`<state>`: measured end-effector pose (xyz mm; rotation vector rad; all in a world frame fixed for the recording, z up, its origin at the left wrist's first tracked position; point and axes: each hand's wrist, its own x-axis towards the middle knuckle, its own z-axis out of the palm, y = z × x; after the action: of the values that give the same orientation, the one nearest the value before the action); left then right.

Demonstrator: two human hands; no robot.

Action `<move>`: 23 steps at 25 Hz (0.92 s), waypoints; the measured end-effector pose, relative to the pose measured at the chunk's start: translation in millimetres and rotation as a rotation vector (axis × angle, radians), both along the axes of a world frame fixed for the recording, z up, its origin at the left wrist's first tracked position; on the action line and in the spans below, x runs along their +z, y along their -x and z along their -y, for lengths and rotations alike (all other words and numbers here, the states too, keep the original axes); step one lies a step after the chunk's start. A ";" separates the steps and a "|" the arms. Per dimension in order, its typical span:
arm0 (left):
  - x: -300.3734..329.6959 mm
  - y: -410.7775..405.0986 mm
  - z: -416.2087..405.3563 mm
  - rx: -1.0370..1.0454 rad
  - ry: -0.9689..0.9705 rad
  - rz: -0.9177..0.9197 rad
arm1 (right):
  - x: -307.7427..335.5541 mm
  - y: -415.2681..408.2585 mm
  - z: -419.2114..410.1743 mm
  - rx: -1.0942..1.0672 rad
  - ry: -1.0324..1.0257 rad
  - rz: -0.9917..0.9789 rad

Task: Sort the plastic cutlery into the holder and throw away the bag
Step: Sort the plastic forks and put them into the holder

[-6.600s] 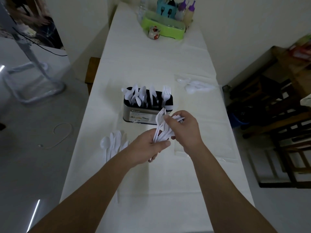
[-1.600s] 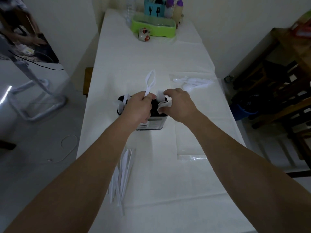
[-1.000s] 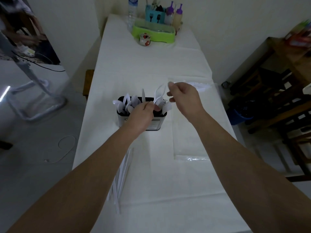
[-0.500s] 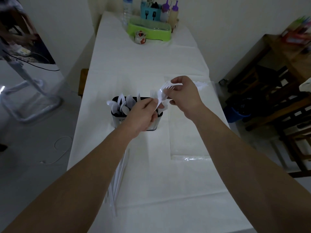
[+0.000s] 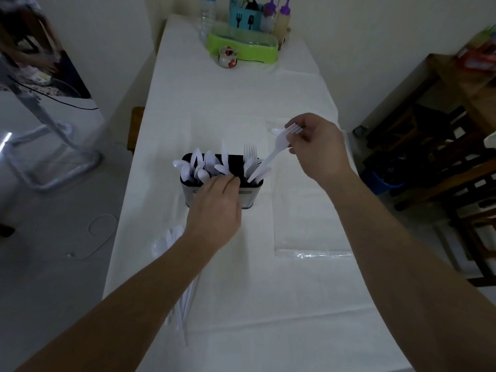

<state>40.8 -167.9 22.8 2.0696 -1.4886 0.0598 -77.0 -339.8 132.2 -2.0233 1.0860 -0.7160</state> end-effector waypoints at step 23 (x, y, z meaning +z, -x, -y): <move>-2.3 -12.9 -29.0 -0.128 -0.130 -0.020 | -34.4 -37.7 -34.1 0.154 0.418 -0.704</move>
<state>53.7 -138.9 20.5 2.0631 -1.6476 -0.1101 -39.3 -305.7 97.8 -2.7987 1.2002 -0.1354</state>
